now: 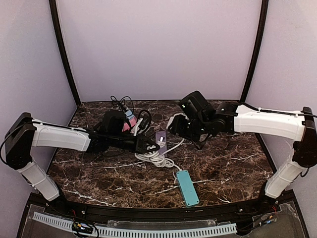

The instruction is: Pull the plug off the socket

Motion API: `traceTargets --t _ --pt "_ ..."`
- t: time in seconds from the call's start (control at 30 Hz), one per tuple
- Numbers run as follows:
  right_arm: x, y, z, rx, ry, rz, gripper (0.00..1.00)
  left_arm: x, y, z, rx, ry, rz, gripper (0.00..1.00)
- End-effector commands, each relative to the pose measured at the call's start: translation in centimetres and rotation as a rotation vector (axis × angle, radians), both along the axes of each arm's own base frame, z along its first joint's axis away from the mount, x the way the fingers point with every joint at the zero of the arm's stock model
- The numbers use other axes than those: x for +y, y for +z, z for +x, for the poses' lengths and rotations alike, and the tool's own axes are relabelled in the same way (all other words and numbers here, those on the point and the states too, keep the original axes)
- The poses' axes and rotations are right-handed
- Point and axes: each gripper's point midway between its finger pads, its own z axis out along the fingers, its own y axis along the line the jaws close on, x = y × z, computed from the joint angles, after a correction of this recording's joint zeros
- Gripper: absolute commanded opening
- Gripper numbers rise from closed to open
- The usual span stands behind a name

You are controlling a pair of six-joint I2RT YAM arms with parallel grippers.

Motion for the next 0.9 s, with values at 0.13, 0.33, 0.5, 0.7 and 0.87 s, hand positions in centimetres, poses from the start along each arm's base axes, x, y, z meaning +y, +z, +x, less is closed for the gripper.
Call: traceTargets --t 0.13,0.33,0.5,0.7,0.87 --pt "-8.3 1.3 4.2 -0.169 -0.204 -0.219 0.0 1.8 -0.4 -0.8 0.062 0.011 0.032 0.01" --pt "-8.2 2.1 3.1 -0.203 -0.125 -0.171 0.0 1.7 0.2 0.1 0.046 0.004 0.032 0.01" --pt "-8.6 2.5 2.6 -0.217 -0.105 -0.166 0.0 1.6 0.6 0.6 0.04 0.017 0.028 0.01" --pt "-8.8 3.0 2.1 -0.239 -0.078 -0.152 0.0 3.6 -0.2 2.1 0.07 0.132 0.038 0.01" --pt "-7.6 3.8 1.5 -0.299 0.023 -0.102 0.0 5.4 -1.8 2.6 0.125 0.193 0.06 0.01"
